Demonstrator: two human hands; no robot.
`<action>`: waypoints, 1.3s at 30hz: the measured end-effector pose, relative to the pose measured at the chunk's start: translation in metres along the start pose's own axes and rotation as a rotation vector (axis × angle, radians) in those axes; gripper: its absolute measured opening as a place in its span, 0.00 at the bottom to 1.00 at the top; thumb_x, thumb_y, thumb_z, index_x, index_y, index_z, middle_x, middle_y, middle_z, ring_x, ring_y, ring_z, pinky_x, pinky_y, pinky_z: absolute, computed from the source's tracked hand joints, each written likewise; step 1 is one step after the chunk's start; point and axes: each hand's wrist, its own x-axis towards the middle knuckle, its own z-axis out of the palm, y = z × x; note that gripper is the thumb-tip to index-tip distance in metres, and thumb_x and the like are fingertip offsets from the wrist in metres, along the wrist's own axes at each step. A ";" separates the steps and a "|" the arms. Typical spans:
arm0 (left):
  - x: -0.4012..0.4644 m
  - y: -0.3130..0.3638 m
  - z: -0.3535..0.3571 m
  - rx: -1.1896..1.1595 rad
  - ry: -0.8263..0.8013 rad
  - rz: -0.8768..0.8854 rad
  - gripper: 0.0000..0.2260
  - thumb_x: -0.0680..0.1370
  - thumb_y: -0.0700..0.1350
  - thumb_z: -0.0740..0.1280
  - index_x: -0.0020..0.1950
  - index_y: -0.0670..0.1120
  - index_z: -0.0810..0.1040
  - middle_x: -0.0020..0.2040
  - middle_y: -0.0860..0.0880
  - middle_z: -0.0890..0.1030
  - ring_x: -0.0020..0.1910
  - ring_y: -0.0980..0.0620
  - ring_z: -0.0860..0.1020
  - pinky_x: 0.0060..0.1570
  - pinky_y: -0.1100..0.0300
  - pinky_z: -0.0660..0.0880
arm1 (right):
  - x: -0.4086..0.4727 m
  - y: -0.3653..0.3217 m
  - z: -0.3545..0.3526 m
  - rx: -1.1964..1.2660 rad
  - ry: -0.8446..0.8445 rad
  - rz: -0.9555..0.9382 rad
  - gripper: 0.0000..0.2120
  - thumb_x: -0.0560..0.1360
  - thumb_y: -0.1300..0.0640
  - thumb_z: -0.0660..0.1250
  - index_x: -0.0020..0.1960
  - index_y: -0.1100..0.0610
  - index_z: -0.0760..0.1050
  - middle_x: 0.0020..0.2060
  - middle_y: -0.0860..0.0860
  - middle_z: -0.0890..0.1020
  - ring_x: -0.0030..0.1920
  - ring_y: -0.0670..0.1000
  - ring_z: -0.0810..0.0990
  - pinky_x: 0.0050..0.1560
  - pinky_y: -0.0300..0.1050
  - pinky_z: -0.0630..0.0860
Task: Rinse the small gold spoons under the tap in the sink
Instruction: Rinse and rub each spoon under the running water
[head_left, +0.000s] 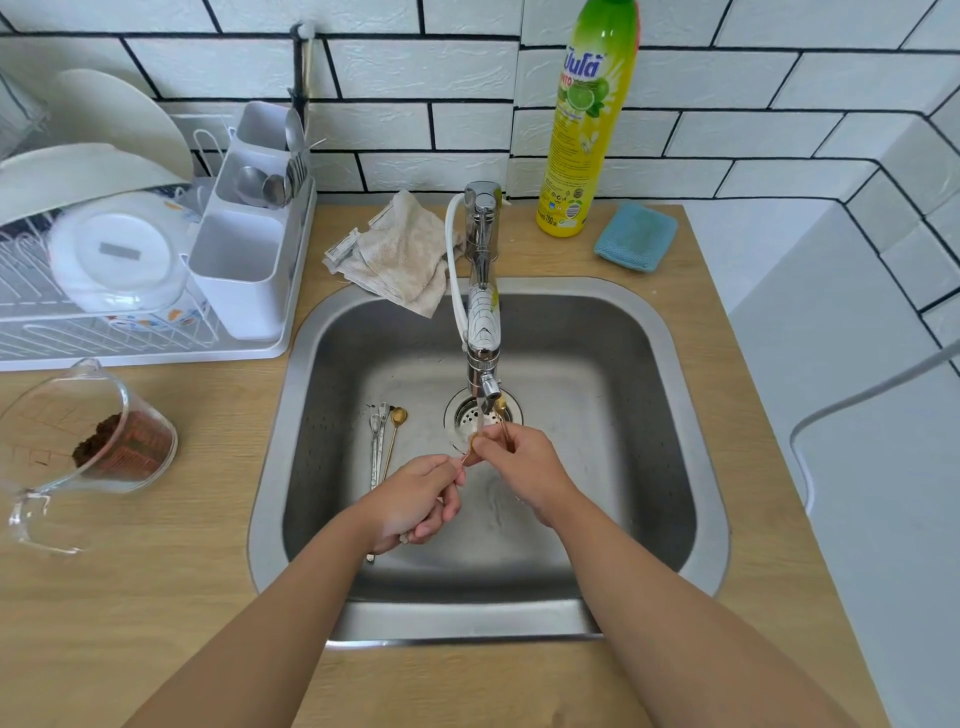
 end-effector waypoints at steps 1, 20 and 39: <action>0.000 0.000 0.000 -0.002 0.000 0.004 0.11 0.85 0.46 0.55 0.48 0.43 0.71 0.30 0.45 0.74 0.15 0.54 0.61 0.18 0.69 0.57 | 0.000 0.000 0.000 -0.006 0.006 0.001 0.07 0.79 0.53 0.69 0.44 0.49 0.83 0.41 0.46 0.89 0.48 0.41 0.86 0.52 0.39 0.73; -0.010 0.015 -0.011 -0.391 -0.149 -0.202 0.15 0.83 0.49 0.58 0.36 0.49 0.72 0.27 0.49 0.67 0.15 0.56 0.60 0.14 0.69 0.57 | 0.001 0.002 -0.003 0.336 -0.216 0.074 0.12 0.81 0.55 0.70 0.64 0.48 0.82 0.55 0.54 0.88 0.23 0.44 0.59 0.24 0.37 0.60; -0.007 0.008 -0.001 0.099 0.060 0.025 0.13 0.85 0.51 0.56 0.46 0.47 0.72 0.31 0.53 0.70 0.23 0.56 0.63 0.22 0.64 0.62 | -0.003 -0.006 -0.002 0.272 -0.060 0.048 0.05 0.79 0.59 0.73 0.45 0.52 0.84 0.41 0.51 0.89 0.25 0.38 0.76 0.26 0.29 0.68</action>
